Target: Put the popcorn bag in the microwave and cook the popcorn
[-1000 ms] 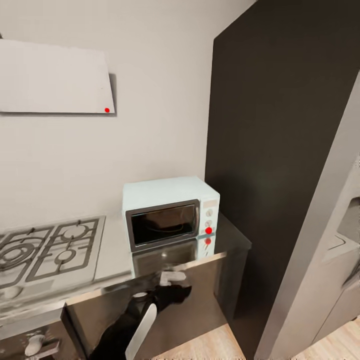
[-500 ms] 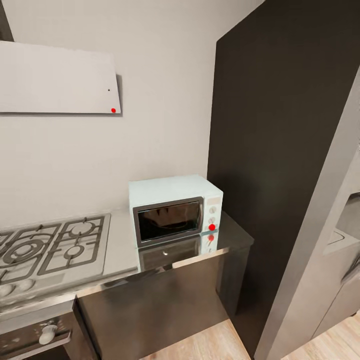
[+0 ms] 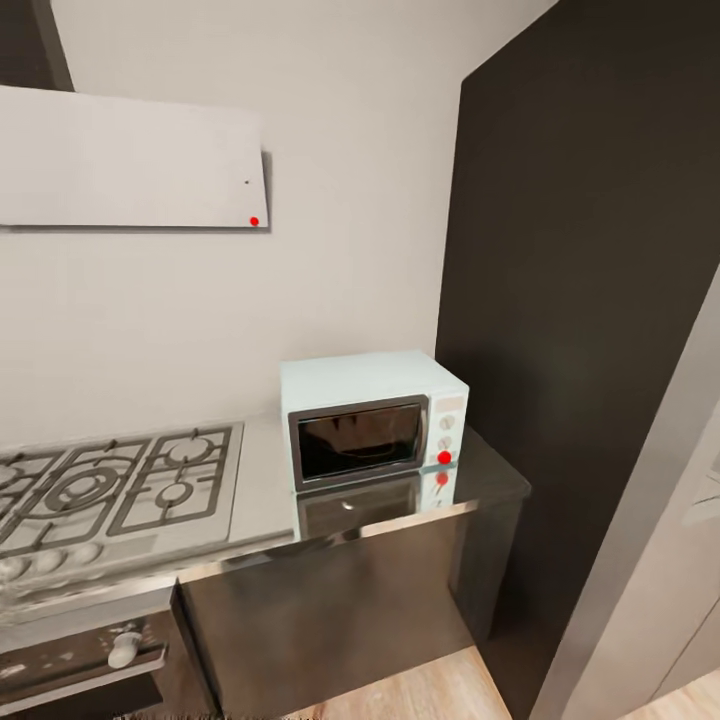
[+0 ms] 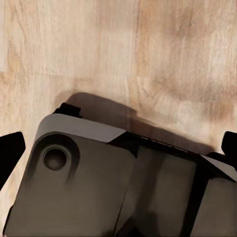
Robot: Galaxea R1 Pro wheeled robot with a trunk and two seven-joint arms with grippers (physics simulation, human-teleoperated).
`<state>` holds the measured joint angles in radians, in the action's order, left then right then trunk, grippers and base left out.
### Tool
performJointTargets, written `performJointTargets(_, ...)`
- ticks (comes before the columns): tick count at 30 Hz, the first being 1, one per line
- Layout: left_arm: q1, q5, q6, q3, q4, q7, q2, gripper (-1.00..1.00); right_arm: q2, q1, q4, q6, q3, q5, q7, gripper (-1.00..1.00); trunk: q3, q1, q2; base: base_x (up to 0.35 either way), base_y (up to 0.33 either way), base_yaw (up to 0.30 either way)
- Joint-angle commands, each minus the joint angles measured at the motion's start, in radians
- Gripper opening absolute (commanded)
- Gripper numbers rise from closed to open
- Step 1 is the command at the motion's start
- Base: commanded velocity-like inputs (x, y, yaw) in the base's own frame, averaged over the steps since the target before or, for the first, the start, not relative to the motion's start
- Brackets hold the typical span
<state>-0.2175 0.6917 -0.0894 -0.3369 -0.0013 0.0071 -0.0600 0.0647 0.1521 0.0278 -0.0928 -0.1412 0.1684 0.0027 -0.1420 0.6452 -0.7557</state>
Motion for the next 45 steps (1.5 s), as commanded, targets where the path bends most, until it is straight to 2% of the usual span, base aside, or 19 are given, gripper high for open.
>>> performJointTargets(1,-0.001,0.01,-0.003,-0.008,0.001,0.001,0.0,1.0,-0.002,0.001,0.003,-0.007,-0.008,0.033,-0.005,1.0,-0.002,0.0,-0.001,0.0,0.0,0.281)
performJointTargets(2,-0.001,0.013,-0.002,-0.008,0.001,0.001,0.001,1.0,-0.006,0.001,0.003,-0.008,-0.008,0.083,-0.01,1.0,-0.002,0.0,-0.001,0.0,0.0,0.282)
performJointTargets(4,-0.001,0.015,0.0,-0.009,0.0,0.001,0.002,1.0,-0.008,0.001,0.003,-0.014,-0.011,0.132,-0.013,1.0,-0.002,0.0,-0.001,0.0,0.0,0.282)
performJointTargets(7,-0.002,0.014,0.003,-0.009,0.0,-0.007,0.002,1.0,-0.008,0.001,0.003,-0.019,-0.013,0.153,-0.013,1.0,-0.002,0.0,-0.001,0.0,0.0,0.282)
performJointTargets(14,-0.001,0.018,0.006,-0.008,0.001,-0.003,0.001,1.0,-0.006,0.001,0.003,-0.019,-0.014,0.158,-0.013,1.0,-0.002,0.0,-0.001,0.0,-0.04,0.282)
performJointTargets(26,-0.001,0.02,0.004,-0.008,0.001,0.002,0.0,1.0,-0.005,0.001,0.003,-0.02,-0.014,0.157,-0.013,1.0,-0.002,0.0,-0.001,0.0,-0.27,0.273)
performJointTargets(45,-0.001,0.02,0.003,-0.008,0.001,0.003,0.002,1.0,0.004,0.001,0.003,-0.022,-0.012,0.158,-0.012,1.0,-0.002,0.0,-0.001,0.0,-0.244,0.017)
